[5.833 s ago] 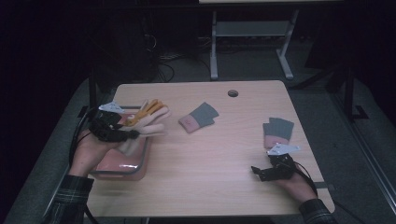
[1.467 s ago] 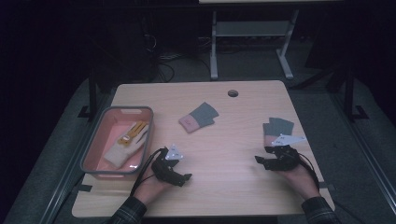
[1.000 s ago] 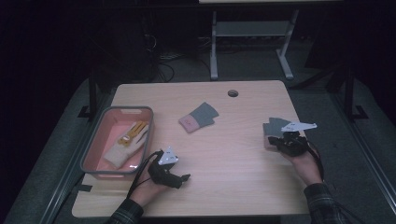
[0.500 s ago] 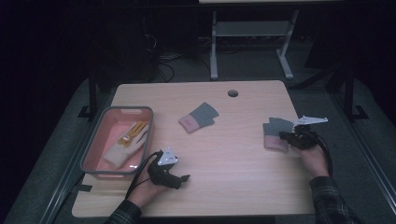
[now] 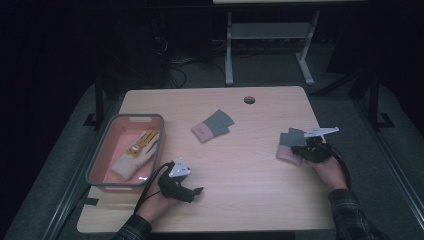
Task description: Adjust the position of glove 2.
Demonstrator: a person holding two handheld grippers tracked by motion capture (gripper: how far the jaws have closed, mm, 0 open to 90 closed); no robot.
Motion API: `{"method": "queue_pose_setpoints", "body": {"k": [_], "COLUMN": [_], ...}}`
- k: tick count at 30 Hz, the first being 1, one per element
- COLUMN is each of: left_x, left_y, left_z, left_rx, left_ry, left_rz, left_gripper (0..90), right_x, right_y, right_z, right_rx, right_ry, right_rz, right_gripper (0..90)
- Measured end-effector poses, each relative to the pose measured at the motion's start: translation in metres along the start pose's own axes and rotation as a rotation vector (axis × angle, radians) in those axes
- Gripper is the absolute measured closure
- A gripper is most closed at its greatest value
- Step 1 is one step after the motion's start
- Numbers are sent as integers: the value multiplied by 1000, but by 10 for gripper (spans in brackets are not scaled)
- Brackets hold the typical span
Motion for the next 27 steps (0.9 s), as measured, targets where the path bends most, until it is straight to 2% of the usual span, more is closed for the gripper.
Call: {"method": "queue_pose_setpoints", "body": {"k": [1,7,27], "left_x": [0,0,0], "left_y": [0,0,0], "left_z": [0,0,0], "left_rx": [0,-1,0], "left_ry": [0,0,-1], "left_rz": [0,2,-2], "left_gripper": [127,126,126], "right_x": [2,24,97], "right_y": [-1,-2,3], "right_z": [-1,-7,-16], "right_rx": [2,26,93], "right_ry": [-7,-46,-157], "right_rz": [21,71,201], "right_gripper": [900,900,900]}}
Point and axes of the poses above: each handheld gripper's, and its own axes: z roughly backward along the jaws, y roughly out of its underside, x roughly to its left, the point moved 6 cm from there along -z, roughly forward along the jaws, and after that the axes turned 8 degrees about -y, right-handed, at the moved point
